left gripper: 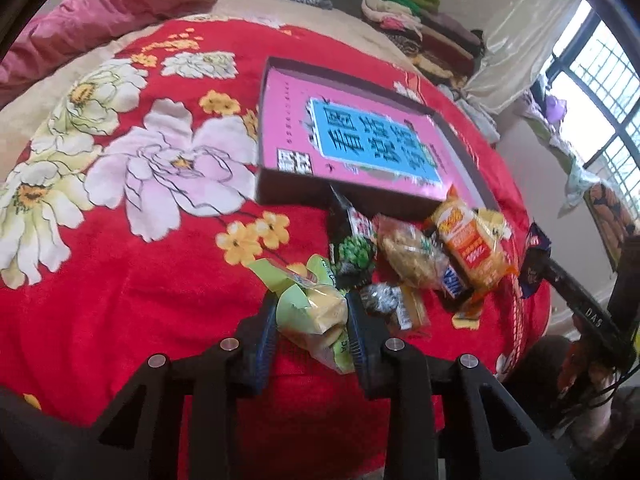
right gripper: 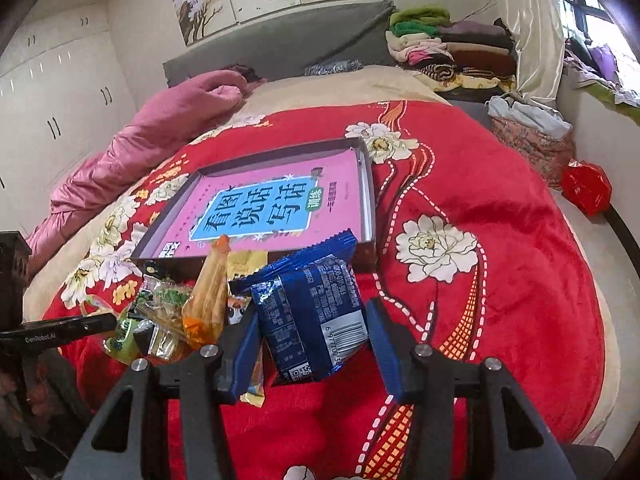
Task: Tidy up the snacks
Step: 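Carry both held snacks up over the pink box tray with both tools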
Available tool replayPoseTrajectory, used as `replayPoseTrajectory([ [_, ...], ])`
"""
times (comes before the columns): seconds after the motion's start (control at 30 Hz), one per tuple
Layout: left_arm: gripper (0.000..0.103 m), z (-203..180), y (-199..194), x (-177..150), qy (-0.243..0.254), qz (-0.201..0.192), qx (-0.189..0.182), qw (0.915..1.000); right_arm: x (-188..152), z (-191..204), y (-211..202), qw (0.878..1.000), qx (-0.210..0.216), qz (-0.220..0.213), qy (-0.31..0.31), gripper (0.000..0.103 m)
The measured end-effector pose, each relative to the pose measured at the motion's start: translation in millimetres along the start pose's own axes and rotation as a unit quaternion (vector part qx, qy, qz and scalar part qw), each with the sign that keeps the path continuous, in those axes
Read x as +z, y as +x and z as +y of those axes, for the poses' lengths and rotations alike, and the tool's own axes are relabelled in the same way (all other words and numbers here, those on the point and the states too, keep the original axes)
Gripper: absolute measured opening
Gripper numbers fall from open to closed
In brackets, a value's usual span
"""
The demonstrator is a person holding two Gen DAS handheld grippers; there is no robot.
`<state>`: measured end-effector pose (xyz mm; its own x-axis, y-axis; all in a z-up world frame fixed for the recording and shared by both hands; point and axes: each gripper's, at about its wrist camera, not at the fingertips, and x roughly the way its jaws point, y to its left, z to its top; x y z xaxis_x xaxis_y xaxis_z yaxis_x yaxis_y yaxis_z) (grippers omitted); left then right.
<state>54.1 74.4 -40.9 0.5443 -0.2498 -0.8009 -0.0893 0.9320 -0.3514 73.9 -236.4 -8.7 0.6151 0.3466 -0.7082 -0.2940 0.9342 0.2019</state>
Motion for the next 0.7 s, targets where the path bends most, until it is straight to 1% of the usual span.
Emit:
replayPoseTrajectory([
  [0.27, 0.034, 2, -17, 9, -0.007, -0.03, -0.003, 0.9995, 5, -1, 0, 1.0, 0.004, -0.013, 0.0, 0.052],
  [0.3, 0.034, 2, -18, 10, -0.007, -0.031, -0.009, 0.9995, 5, -2, 0, 1.0, 0.004, -0.013, 0.001, 0.052],
  [0.43, 0.034, 2, -17, 12, -0.012, -0.032, -0.01, 0.9994, 7, -4, 0, 1.0, 0.006, -0.017, 0.004, 0.052],
  [0.7, 0.034, 2, -27, 27, -0.02, -0.063, -0.008, 0.9978, 16, -7, -2, 0.999, 0.007, -0.04, 0.005, 0.052],
])
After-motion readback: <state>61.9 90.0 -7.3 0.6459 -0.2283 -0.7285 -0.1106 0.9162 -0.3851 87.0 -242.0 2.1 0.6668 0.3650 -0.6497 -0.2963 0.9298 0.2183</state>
